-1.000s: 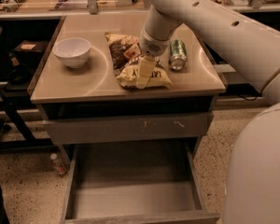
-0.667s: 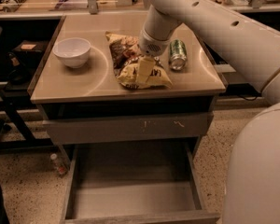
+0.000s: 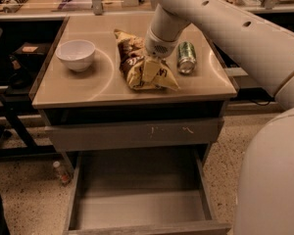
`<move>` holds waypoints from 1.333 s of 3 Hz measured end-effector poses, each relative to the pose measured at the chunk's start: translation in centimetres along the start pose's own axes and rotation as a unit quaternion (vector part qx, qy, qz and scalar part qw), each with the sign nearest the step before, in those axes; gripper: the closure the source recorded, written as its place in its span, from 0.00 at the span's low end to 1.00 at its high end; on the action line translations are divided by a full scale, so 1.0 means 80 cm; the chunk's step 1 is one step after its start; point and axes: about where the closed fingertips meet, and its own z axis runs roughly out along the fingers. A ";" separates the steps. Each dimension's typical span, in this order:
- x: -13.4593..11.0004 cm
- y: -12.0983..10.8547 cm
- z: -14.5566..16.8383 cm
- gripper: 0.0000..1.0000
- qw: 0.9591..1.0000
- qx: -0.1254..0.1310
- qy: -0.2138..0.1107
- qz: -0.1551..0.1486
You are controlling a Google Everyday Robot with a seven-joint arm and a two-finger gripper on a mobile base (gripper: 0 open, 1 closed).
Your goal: Place brown chip bag into middle drawer
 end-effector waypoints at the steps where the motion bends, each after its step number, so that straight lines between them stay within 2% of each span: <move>1: 0.000 0.000 0.000 1.00 1.000 0.000 0.000 0.000; 2: -0.002 -0.002 -0.006 1.00 1.000 0.000 0.000 0.000; 3: -0.008 0.003 -0.029 1.00 1.000 0.015 -0.001 0.005; 4: -0.014 0.020 -0.052 1.00 1.000 0.019 0.000 0.012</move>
Offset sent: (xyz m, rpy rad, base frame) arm 0.0080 0.0024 0.0203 0.0055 -0.0539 -0.0243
